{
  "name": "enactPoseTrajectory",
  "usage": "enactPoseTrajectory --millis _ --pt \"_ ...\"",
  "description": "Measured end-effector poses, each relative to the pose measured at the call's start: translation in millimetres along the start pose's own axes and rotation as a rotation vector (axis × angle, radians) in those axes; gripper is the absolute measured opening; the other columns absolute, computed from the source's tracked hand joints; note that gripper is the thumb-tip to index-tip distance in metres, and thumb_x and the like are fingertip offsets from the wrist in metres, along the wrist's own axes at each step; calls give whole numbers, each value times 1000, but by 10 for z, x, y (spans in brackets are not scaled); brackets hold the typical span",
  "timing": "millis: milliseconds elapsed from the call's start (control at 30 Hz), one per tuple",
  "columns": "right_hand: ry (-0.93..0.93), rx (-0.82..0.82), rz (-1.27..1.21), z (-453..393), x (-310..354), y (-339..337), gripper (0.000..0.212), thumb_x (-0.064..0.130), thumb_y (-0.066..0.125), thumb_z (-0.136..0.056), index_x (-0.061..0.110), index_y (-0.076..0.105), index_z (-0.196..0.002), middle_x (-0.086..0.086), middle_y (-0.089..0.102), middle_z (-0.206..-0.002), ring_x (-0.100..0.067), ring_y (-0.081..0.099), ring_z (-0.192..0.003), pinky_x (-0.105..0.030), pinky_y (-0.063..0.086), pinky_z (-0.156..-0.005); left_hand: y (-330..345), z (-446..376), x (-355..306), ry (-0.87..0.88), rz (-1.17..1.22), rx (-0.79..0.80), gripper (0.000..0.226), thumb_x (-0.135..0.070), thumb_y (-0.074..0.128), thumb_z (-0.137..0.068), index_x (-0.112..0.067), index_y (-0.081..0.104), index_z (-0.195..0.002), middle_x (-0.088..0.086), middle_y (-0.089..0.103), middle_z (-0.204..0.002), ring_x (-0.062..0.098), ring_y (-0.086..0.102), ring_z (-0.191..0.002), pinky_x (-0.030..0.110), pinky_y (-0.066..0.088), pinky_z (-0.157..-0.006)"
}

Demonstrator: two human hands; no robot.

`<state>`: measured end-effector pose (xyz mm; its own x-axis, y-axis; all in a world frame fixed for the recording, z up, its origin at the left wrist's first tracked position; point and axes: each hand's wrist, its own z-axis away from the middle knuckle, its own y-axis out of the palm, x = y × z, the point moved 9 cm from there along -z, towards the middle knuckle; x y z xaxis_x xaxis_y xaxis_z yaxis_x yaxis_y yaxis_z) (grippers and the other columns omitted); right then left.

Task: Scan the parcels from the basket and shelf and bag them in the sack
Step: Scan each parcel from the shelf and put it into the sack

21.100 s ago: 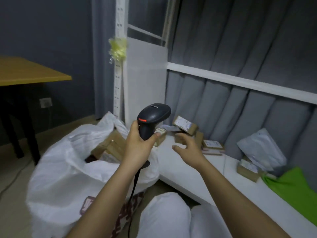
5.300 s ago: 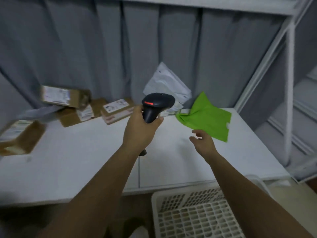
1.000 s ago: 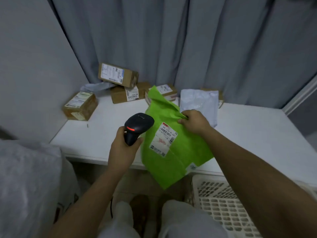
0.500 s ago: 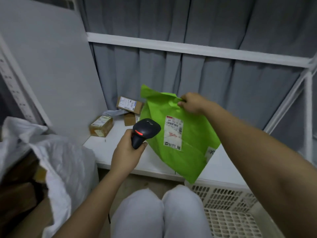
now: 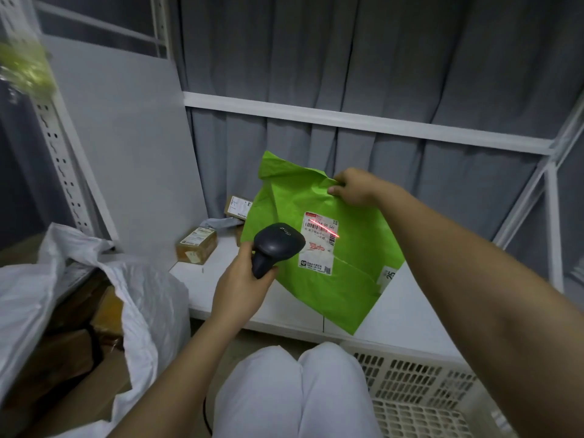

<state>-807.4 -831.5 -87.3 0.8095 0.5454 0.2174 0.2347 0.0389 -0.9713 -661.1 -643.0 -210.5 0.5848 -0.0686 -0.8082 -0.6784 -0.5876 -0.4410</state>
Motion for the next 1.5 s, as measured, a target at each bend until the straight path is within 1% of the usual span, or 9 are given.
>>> enactPoseTrajectory --millis 100,200,667,900,1033,1200,1300,1400,1500 --pt "6 1 -5 12 -2 -25 34 30 51 -101 7 62 -122 -15 64 -120 -28 58 -103 -31 41 -86 30 -4 -27 -11 -29 39 41 -30 71 -84 -19 48 -117 -1 62 -107 29 59 -102 39 47 -77" --pt "9 -2 -12 27 1 -51 34 29 51 -101 6 63 -122 -15 64 -119 -27 58 -102 -31 42 -86 56 -2 -17 -38 -61 76 42 -33 70 -85 -17 47 -116 -2 59 -105 29 57 -103 35 41 -72" --pt "0 -18 -14 76 63 -119 34 29 51 -101 5 61 -123 -14 63 -119 -25 56 -97 -30 40 -83 44 15 -3 -82 34 75 43 -34 70 -85 -20 46 -119 -2 61 -108 27 57 -102 39 46 -81" --pt "-20 -16 -8 101 162 -135 33 30 50 -101 6 62 -121 -14 64 -115 -22 54 -93 -29 38 -80 -26 0 5 -75 104 43 46 -30 71 -85 -24 46 -123 -14 58 -97 22 57 -96 34 43 -74" --pt "-34 -9 6 142 243 -139 32 30 50 -101 5 63 -117 -13 63 -108 -25 55 -93 -29 36 -76 -91 3 -4 -82 126 28 44 -30 72 -83 -33 45 -118 -22 56 -93 25 59 -94 43 51 -78" --pt "-67 -63 -52 206 417 -237 33 29 49 -101 5 61 -120 -11 62 -106 -21 51 -90 -28 35 -77 -267 44 -54 -72 159 -37 43 -28 73 -83 -33 46 -115 -13 58 -101 19 56 -99 33 41 -77" --pt "-132 -156 -175 244 667 -390 27 32 48 -101 12 63 -112 -5 62 -95 -25 60 -91 -31 43 -77 -532 107 -97 -59 208 -126 41 -26 74 -82 -36 47 -110 -13 58 -100 21 58 -94 40 49 -79" --pt "-214 -250 -417 309 1009 -529 27 30 47 -102 10 63 -112 -11 68 -102 -26 65 -92 -36 51 -82 -901 194 -131 -84 244 -224 31 -27 74 -81 -36 49 -97 -9 60 -93 21 60 -84 47 52 -77" --pt "-278 -321 -668 400 1416 -571 23 27 46 -102 12 64 -102 -8 67 -92 -18 62 -78 -29 48 -70 -1403 326 -190 -91 211 -349 29 -24 74 -81 -31 48 -92 -7 59 -87 20 59 -80 49 53 -76"
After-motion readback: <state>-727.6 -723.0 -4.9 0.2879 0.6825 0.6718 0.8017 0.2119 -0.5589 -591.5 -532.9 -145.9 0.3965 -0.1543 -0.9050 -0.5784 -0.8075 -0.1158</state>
